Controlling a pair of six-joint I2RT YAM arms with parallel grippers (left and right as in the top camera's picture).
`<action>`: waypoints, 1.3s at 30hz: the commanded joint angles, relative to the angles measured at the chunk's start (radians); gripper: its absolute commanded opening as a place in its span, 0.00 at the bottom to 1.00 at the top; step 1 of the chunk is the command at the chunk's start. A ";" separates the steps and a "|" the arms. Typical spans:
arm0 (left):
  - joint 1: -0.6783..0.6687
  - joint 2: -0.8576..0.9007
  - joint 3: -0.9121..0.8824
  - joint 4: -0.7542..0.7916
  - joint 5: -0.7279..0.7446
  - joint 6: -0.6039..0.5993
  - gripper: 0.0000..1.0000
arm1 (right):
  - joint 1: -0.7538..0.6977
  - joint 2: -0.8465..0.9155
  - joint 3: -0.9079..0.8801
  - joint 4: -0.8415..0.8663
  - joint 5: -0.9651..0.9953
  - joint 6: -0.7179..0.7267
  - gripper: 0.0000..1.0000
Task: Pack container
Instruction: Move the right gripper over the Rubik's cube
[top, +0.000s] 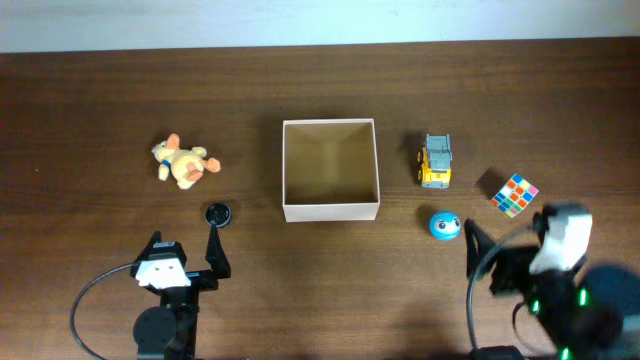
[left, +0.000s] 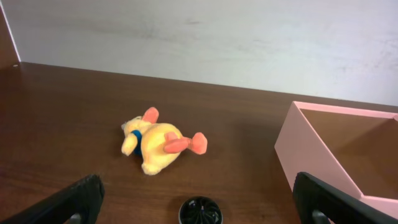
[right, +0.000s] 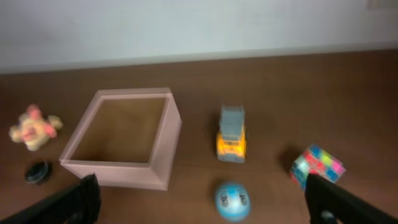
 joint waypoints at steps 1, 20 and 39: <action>0.003 -0.010 -0.006 0.002 0.014 0.016 0.99 | 0.008 0.233 0.178 -0.095 0.053 -0.089 0.99; 0.003 -0.010 -0.006 0.002 0.014 0.016 0.99 | -0.035 0.892 0.388 -0.146 0.078 0.219 0.99; 0.003 -0.010 -0.006 0.002 0.014 0.016 0.99 | -0.211 0.948 0.372 -0.154 0.224 0.637 0.99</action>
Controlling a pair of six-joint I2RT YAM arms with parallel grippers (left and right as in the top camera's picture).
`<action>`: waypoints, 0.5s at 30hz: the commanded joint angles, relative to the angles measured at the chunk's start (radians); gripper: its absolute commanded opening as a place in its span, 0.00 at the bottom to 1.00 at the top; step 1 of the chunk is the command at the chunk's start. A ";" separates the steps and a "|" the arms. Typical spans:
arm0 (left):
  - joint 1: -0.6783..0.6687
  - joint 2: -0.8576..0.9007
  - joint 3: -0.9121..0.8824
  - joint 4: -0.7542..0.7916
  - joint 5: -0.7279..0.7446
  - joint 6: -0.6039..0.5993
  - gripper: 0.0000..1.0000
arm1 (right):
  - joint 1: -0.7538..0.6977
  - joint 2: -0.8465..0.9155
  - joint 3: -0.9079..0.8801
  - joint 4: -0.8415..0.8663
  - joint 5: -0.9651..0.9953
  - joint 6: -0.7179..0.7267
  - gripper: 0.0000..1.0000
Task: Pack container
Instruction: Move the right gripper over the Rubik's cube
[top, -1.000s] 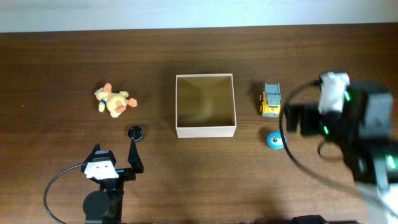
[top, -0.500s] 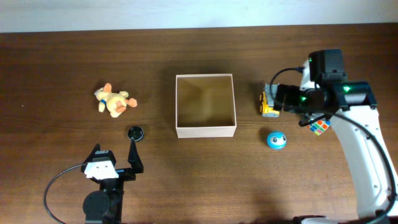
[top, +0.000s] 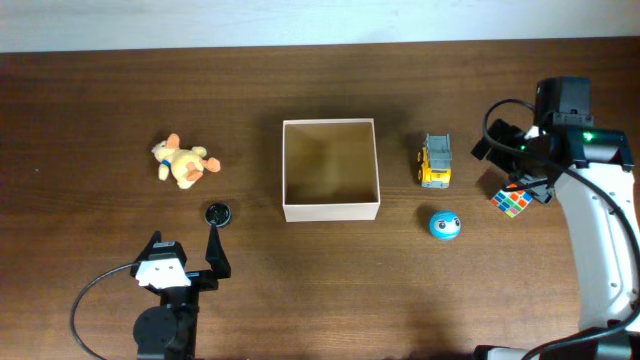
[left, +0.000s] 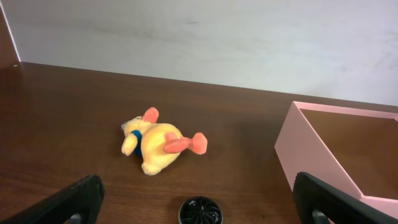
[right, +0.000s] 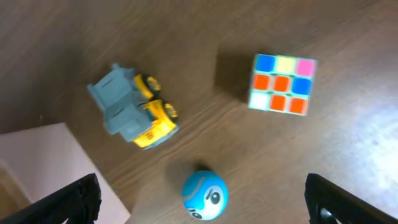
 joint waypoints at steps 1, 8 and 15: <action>0.003 -0.009 -0.005 0.002 0.014 0.016 0.99 | -0.010 0.010 0.006 -0.029 0.145 0.230 0.99; 0.003 -0.009 -0.005 0.002 0.014 0.016 0.99 | -0.031 0.076 0.004 -0.040 0.225 0.331 0.99; 0.003 -0.009 -0.005 0.002 0.014 0.016 0.99 | -0.103 0.220 0.003 -0.032 0.187 0.342 0.99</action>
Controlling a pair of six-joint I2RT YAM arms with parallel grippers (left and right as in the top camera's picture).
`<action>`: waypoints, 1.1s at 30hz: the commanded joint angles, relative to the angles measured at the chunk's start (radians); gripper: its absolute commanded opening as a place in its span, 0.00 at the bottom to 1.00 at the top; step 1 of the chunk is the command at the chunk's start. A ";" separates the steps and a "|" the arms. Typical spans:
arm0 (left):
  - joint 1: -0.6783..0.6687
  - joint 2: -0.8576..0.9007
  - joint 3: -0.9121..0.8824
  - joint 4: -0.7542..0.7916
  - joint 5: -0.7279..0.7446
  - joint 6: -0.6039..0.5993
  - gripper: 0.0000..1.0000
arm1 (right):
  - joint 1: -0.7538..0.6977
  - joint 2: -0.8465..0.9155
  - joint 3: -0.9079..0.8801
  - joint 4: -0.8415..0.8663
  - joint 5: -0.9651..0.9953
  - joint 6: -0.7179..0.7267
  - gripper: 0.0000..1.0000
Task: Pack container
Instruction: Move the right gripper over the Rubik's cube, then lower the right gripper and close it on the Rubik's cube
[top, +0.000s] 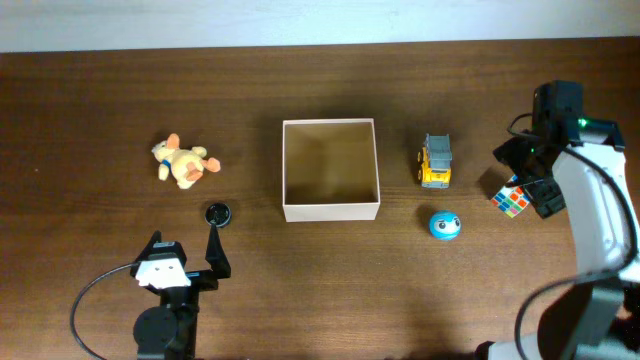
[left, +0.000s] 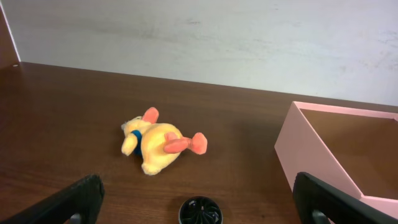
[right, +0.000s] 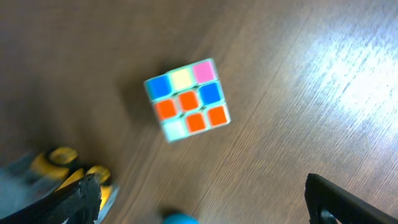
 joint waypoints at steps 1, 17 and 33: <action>0.003 -0.009 -0.005 0.002 0.014 0.016 0.99 | -0.046 0.075 0.003 0.008 -0.003 0.033 0.99; 0.003 -0.009 -0.005 0.002 0.014 0.016 0.99 | -0.106 0.204 0.003 0.224 -0.152 -0.062 0.99; 0.003 -0.009 -0.005 0.002 0.014 0.016 0.99 | -0.029 0.204 0.003 0.105 -0.148 -0.119 0.99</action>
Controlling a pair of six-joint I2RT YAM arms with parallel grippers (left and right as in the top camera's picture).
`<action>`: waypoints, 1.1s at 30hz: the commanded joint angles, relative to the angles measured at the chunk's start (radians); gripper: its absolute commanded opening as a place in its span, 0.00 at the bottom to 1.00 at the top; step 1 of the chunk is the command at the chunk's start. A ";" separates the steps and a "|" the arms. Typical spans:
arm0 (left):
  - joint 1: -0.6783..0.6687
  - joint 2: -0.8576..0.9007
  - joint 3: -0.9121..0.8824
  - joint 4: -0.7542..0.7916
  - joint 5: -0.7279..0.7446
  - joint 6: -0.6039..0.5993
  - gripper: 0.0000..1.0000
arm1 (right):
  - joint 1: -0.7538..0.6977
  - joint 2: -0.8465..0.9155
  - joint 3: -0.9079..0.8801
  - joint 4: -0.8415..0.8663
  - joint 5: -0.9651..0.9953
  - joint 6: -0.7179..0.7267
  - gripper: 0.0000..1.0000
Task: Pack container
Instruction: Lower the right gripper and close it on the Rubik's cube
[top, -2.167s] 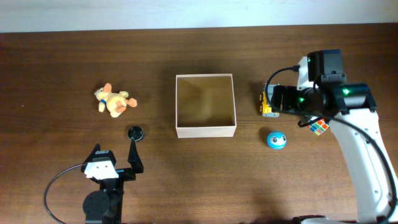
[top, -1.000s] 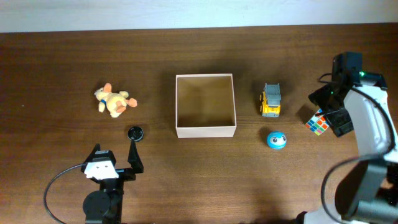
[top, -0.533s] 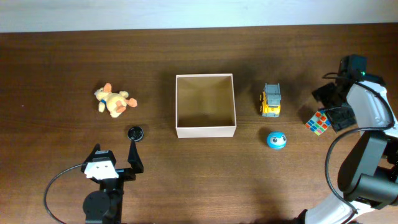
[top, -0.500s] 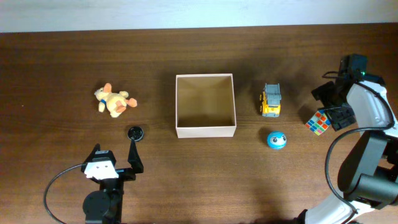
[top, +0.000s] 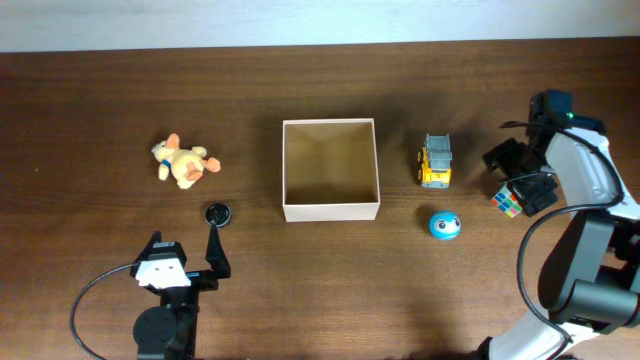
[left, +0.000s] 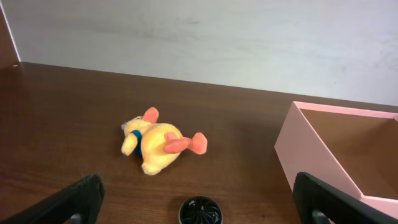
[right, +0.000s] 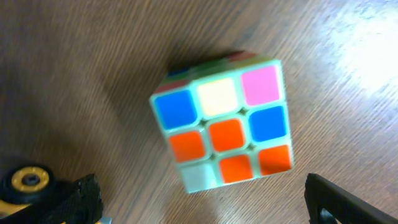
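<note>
An open cardboard box (top: 331, 211) stands mid-table. Left of it lie a yellow plush duck (top: 181, 162) and a black round cap (top: 218, 213). To its right are a yellow-grey toy truck (top: 435, 161), a blue ball (top: 445, 224) and a colour cube (top: 506, 204). My right gripper (top: 520, 182) hangs open low over the cube (right: 224, 124), one finger on each side, not touching it. My left gripper (top: 185, 252) rests open near the front edge, behind the cap (left: 199, 211), facing the duck (left: 158, 146).
The box wall (left: 317, 158) is at the right of the left wrist view. A truck wheel (right: 28, 180) shows at the left edge of the right wrist view. A pale wall borders the table's far edge.
My right gripper has come closer to the cube, which now fills much more of the right wrist view. It is still open. The left arm and all the objects are where they were.
My right arm was low at the table's front right, looking toward the box. Then it was over the truck, ball and cube. Then it was over the cube alone, and now lower over it. The left arm stayed still throughout.
</note>
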 joint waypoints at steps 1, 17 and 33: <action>0.003 -0.009 -0.005 0.002 0.014 0.016 0.99 | 0.017 0.003 0.004 -0.011 0.019 -0.034 0.99; 0.003 -0.009 -0.005 0.002 0.014 0.016 0.99 | 0.014 0.003 0.004 -0.076 0.196 -0.092 0.99; 0.003 -0.009 -0.005 0.002 0.014 0.016 0.99 | 0.014 0.027 0.003 0.092 0.211 -0.145 0.99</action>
